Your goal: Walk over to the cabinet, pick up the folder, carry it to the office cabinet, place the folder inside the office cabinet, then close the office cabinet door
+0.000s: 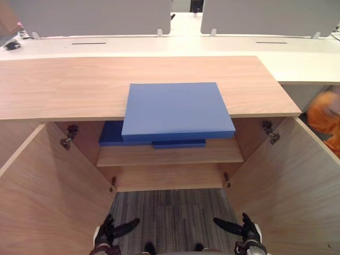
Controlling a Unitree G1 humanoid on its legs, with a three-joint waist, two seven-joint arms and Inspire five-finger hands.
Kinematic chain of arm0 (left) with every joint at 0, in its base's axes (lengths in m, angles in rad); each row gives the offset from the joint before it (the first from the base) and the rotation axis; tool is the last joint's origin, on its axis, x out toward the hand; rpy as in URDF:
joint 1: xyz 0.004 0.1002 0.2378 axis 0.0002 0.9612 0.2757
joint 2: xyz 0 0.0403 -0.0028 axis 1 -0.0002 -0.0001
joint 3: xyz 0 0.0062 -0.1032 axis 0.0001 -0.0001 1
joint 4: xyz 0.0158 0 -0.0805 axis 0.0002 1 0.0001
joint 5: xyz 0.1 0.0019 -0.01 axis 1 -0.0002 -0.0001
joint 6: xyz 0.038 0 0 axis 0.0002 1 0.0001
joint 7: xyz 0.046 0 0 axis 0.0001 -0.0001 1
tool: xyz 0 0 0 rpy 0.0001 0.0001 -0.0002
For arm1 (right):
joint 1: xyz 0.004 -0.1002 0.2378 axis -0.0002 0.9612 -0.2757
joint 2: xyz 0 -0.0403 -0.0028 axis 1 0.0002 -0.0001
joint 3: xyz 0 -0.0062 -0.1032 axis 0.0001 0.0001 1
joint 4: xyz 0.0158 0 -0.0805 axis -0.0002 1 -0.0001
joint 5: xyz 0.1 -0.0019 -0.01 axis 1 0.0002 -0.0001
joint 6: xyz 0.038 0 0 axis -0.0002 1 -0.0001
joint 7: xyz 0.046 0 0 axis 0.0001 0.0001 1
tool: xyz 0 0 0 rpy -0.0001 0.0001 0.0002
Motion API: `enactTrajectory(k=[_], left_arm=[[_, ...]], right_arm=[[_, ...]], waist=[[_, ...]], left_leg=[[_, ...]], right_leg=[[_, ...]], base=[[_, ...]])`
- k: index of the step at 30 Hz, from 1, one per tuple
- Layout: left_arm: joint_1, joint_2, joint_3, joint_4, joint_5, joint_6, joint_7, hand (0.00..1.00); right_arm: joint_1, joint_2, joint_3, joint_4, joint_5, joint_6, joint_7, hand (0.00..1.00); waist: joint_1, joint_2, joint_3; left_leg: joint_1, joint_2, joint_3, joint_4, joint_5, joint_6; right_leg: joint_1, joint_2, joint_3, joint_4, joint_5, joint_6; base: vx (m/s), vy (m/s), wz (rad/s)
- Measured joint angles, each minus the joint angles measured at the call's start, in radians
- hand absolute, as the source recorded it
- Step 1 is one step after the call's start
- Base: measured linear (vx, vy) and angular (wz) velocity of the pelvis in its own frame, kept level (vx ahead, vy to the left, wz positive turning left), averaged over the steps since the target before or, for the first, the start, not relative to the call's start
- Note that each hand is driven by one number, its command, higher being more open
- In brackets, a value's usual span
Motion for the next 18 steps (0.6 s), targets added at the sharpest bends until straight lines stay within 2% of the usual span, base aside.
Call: enactTrajectory(k=[1, 8, 14, 18], left_arm=[[0.031, 0.003, 0.015, -0.134, 0.012, -0.012, 0.021, 1.00], [0.111, 0.004, 0.036, -0.602, 0.115, -0.092, 0.091, 1.00], [0.118, 0.014, 0.023, -0.796, 0.196, -0.130, 0.117, 1.00], [0.119, 0.125, -0.019, -0.896, 0.327, -0.164, 0.131, 1.00]], right_arm=[[0.000, 0.002, 0.000, 0.000, 0.000, 0.000, -0.002, 1.00], [0.003, 0.013, 0.005, -0.001, -0.002, -0.001, -0.007, 1.00], [0.010, 0.012, 0.014, 0.002, -0.007, -0.002, -0.006, 1.00], [0.011, 0.005, 0.052, 0.012, -0.011, -0.005, -0.006, 1.00]], waist=[[0.006, 0.000, 0.000], [0.039, 0.010, 0.005], [0.051, 0.015, 0.007], [0.052, 0.017, 0.008]], left_leg=[[0.005, -0.004, -0.011, 0.000, 0.000, 0.002], [0.027, -0.010, -0.040, 0.000, -0.001, 0.005], [0.042, -0.009, -0.059, 0.000, -0.001, 0.005], [0.052, -0.005, -0.065, 0.000, -0.001, 0.005]], right_leg=[[0.014, -0.003, -0.010, -0.002, 0.000, 0.001], [0.055, -0.007, -0.038, -0.012, -0.007, -0.001], [0.080, -0.004, -0.057, -0.013, -0.015, -0.010], [0.093, 0.000, -0.063, -0.012, -0.021, -0.017]], base=[[0.00, 0.033, 0.31], [0.01, -0.003, 0.14], [0.01, -0.023, 0.09], [-0.01, -0.011, 0.04]])
